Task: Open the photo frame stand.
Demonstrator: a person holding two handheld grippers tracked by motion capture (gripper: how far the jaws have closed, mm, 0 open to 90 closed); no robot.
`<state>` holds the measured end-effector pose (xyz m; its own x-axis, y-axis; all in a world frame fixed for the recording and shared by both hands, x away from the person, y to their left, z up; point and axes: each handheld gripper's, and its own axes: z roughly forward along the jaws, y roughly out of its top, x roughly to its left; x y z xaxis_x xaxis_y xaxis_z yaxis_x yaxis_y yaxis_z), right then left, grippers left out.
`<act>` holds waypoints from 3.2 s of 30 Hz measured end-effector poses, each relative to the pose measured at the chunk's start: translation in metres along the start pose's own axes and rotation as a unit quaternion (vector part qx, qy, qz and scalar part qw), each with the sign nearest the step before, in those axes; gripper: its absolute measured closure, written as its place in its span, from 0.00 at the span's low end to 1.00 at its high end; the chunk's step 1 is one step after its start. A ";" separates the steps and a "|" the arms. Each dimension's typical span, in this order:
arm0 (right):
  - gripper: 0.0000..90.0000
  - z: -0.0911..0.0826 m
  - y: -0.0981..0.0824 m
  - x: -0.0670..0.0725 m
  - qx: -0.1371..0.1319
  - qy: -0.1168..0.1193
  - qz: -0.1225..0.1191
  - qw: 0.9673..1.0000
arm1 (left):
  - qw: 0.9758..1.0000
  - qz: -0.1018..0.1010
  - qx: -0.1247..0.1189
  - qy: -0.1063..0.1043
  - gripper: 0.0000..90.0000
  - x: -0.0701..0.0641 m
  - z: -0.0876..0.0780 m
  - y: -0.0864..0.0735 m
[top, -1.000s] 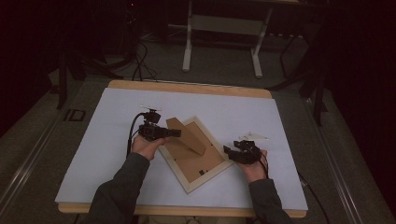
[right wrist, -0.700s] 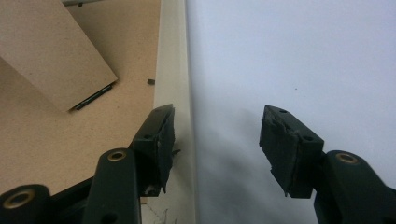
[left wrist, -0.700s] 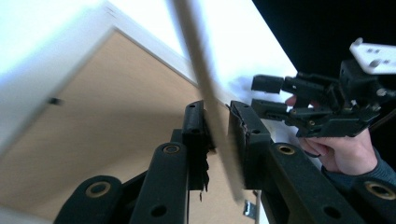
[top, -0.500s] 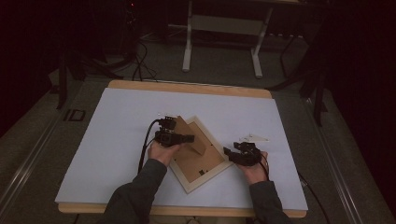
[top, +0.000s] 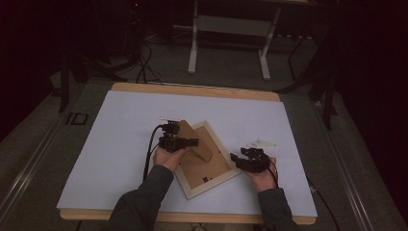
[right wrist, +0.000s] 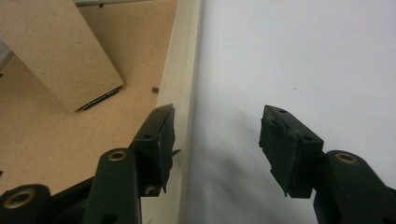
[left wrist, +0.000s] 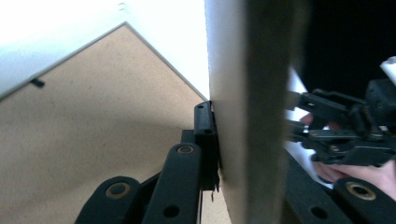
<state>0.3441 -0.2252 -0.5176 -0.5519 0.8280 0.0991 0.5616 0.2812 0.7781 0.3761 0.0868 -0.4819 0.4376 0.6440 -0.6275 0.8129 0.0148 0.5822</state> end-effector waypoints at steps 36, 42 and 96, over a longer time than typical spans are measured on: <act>0.37 -0.001 0.013 0.022 0.023 0.129 0.130 0.983 | 0.993 -0.040 -0.114 -0.015 0.99 0.012 -0.027 0.008; 0.44 -0.001 0.015 0.020 0.008 0.137 0.168 0.976 | 0.990 -0.052 -0.130 -0.020 0.99 0.016 -0.030 0.006; 0.75 -0.013 0.081 0.034 -0.063 0.145 0.091 0.983 | 0.982 -0.015 -0.180 -0.062 0.68 0.054 -0.084 -0.009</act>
<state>0.3630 -0.1806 -0.4433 -0.6124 0.6810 0.4016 0.5960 0.0639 0.8004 0.3599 0.1855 -0.4778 0.4771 0.5405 -0.6930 0.6481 0.3162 0.6928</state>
